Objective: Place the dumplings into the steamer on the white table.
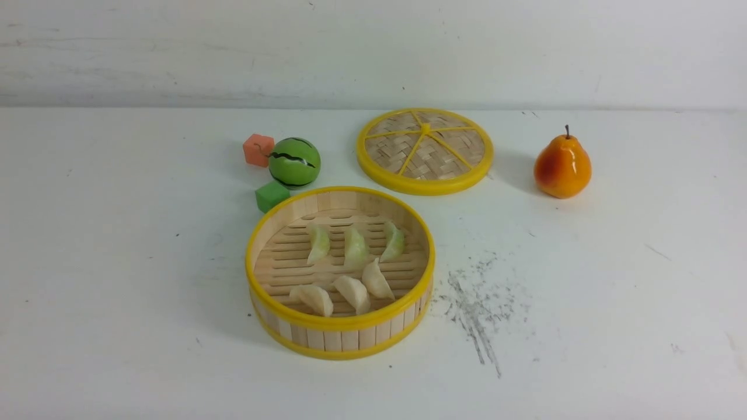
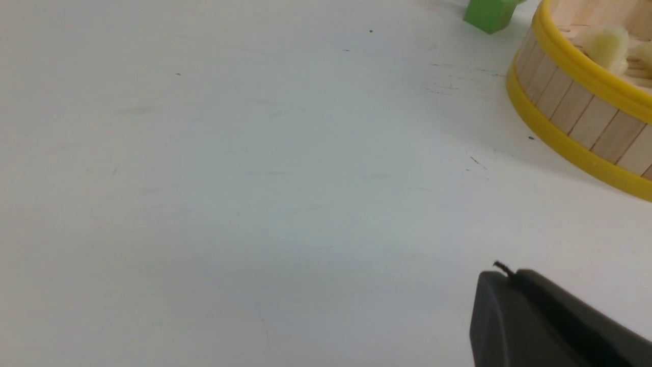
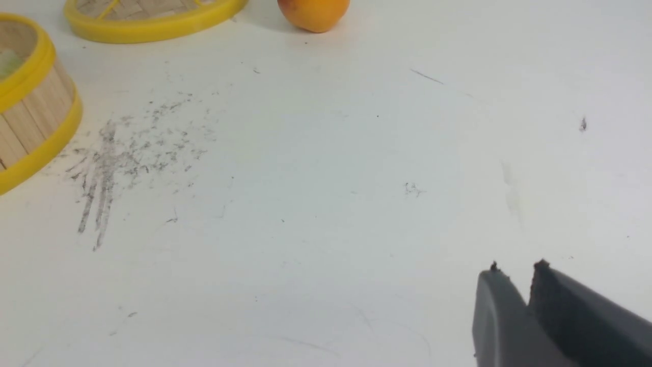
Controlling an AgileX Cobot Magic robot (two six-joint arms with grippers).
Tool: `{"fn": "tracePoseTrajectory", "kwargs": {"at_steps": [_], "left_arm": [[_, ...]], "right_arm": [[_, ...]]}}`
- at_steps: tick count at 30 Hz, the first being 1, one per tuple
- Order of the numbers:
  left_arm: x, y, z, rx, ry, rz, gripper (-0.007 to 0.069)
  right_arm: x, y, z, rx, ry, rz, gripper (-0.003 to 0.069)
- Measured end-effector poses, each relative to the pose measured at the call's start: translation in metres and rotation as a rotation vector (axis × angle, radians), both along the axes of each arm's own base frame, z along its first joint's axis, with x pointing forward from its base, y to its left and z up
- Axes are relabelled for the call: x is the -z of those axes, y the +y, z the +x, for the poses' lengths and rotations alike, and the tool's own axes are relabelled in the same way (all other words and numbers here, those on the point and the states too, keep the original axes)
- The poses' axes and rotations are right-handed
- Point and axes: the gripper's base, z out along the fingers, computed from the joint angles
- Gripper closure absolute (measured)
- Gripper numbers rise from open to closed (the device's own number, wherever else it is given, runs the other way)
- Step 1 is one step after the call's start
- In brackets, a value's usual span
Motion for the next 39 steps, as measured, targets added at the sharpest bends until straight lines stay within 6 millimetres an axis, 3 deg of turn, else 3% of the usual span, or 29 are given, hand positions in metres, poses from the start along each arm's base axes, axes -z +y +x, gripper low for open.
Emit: {"fn": "tracePoseTrajectory", "kwargs": {"at_steps": [39], "left_arm": [[0.0000, 0.0000, 0.0000, 0.000, 0.000, 0.000, 0.0608]], "right_arm": [[0.0000, 0.0000, 0.0000, -0.002, 0.000, -0.008, 0.0526]]}}
